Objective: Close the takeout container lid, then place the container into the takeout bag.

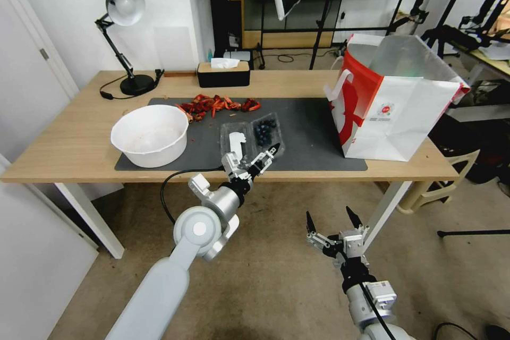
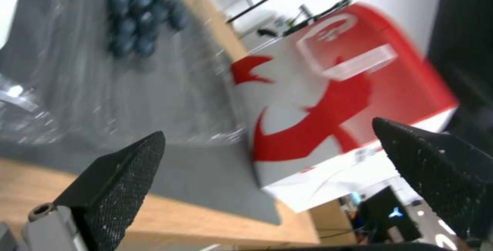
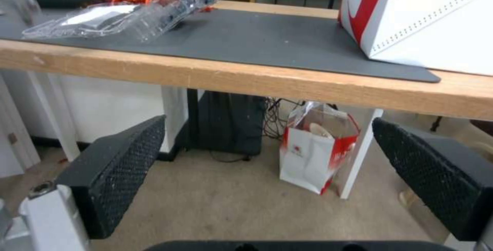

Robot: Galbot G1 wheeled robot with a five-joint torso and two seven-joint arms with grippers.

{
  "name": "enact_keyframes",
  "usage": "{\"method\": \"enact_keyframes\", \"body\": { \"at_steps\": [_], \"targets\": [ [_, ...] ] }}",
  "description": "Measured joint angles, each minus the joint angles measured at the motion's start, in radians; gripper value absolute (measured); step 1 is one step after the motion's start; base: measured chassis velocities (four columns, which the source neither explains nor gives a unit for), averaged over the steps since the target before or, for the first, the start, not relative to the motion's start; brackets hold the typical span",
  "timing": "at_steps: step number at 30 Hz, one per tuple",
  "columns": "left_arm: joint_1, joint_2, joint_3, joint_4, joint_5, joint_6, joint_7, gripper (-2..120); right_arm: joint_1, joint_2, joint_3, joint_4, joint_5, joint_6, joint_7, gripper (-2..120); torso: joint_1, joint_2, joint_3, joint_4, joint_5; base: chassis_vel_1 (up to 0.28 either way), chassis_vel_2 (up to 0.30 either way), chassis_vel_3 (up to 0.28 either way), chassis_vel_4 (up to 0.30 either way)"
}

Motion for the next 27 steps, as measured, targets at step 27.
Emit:
{"method": "enact_keyframes", "body": {
  "at_steps": [27],
  "targets": [
    [0.342, 0.109, -0.255, -0.136, 0.989, -0.252, 0.304, 100, 0.014, 0.001, -0.018, -0.002, 0.004, 0.034, -0.026, 100, 0.0, 0.0, 0.0, -0.0001, -0.0002, 0.0, 0.0, 0.0, 0.0]
  ]
}}
